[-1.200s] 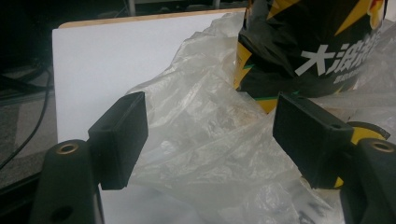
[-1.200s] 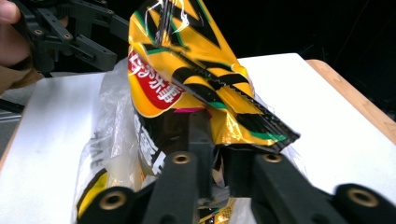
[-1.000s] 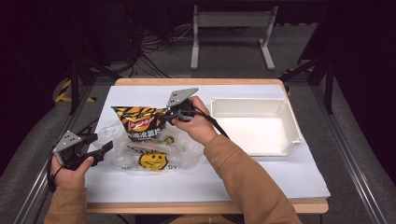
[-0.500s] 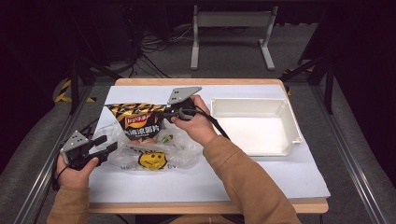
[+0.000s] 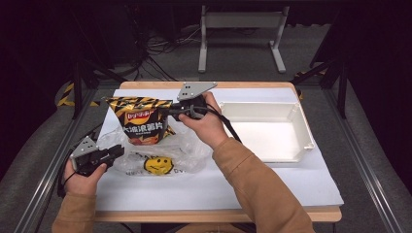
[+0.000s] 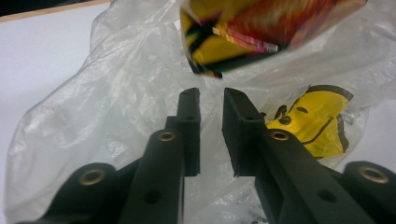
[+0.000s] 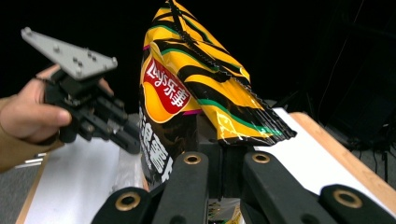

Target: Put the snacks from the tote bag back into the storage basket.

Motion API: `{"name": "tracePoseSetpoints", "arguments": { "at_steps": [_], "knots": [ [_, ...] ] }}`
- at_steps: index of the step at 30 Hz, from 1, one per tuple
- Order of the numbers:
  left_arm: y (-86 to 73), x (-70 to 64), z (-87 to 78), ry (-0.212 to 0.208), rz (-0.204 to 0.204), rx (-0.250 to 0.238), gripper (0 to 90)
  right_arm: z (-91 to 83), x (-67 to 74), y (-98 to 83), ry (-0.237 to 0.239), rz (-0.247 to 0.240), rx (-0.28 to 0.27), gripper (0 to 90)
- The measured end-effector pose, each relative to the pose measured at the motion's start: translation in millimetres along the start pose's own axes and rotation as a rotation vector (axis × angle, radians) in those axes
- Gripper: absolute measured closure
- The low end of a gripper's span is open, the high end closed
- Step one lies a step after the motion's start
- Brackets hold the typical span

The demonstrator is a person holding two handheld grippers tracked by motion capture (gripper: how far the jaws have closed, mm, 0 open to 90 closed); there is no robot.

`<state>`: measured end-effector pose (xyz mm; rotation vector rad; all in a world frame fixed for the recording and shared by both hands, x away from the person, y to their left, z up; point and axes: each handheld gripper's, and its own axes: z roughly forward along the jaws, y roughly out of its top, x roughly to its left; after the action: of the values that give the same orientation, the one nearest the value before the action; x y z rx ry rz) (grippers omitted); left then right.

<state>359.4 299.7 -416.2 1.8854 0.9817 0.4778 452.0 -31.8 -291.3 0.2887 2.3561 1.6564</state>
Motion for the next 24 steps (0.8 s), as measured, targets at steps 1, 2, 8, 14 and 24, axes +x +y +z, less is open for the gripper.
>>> {"name": "tracePoseSetpoints", "arguments": {
  "at_steps": [1, 2, 8, 14, 24],
  "knots": [
    [0.1, -0.2, 0.3, -0.003, 0.002, 0.001, 79.9, -1.3, 0.0, 1.9, 0.000, 0.002, -0.010, 89.6],
    [0.1, -0.2, 0.3, -0.004, 0.002, 0.001, 81.4, -3.2, 0.0, 4.7, -0.002, 0.003, -0.020, 89.6],
    [0.7, -1.3, 0.6, 0.003, 0.010, -0.008, 71.1, -10.7, 0.7, 21.6, -0.012, -0.024, -0.045, 89.6],
    [2.0, -2.5, -1.8, 0.005, 0.008, -0.024, 60.9, -14.2, 3.2, 38.7, -0.017, -0.061, -0.040, 89.6],
    [3.6, -2.9, -5.0, 0.027, 0.001, -0.055, 33.5, -26.0, 5.7, 64.8, -0.027, -0.093, -0.053, 89.6]
  ]
}}
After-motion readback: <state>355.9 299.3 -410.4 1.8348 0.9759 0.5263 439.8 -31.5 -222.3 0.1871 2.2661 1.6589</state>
